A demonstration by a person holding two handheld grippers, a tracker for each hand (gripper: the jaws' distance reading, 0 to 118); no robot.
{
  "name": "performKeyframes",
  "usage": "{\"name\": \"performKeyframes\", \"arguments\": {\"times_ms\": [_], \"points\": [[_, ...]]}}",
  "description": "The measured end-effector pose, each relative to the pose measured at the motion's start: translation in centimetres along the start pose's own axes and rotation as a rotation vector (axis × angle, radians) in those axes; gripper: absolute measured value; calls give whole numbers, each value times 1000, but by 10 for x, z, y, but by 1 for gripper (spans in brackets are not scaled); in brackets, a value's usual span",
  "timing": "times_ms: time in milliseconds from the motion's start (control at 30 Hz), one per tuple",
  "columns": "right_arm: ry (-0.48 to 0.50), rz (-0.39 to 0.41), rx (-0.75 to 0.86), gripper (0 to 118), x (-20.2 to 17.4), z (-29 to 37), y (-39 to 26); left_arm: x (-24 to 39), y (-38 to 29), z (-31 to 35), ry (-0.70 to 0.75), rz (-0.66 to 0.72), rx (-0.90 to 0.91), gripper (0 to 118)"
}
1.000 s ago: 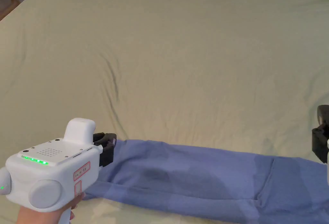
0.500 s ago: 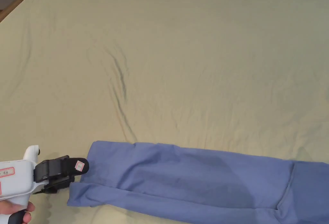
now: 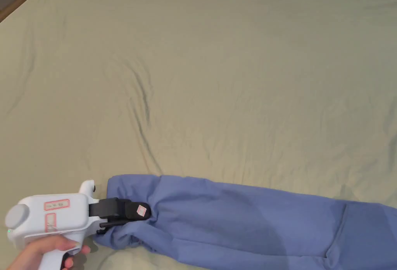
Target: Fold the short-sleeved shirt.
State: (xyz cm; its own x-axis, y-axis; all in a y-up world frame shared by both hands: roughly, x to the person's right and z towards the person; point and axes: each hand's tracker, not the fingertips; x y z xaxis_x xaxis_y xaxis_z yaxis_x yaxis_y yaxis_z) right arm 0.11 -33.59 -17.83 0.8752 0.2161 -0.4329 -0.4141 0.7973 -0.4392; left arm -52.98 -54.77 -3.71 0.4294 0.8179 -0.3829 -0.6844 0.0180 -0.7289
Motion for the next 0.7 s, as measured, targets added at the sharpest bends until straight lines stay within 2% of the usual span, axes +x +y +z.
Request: {"name": "performKeyframes", "arguments": {"times_ms": [33,67,100,133,267,467,700], "points": [[-1,2,3,2,-1,1,1,-13,-1,4,-200,45,1,11],[-1,2,4,2,-1,3,2,-12,1,9,-255,88,22,11],[0,1,7,2,-1,5,3,-11,1,11,-161,63,59,11],[2,-2,10,2,0,7,3,-9,-1,13,-180,30,50,11],[6,6,11,2,1,9,3,4,-3,22,-96,-41,66,11],[9,9,8,2,-1,12,4,20,0,39,81,-178,97,11],[2,12,19,2,1,20,6,35,-5,64,129,-212,102,11]]}}
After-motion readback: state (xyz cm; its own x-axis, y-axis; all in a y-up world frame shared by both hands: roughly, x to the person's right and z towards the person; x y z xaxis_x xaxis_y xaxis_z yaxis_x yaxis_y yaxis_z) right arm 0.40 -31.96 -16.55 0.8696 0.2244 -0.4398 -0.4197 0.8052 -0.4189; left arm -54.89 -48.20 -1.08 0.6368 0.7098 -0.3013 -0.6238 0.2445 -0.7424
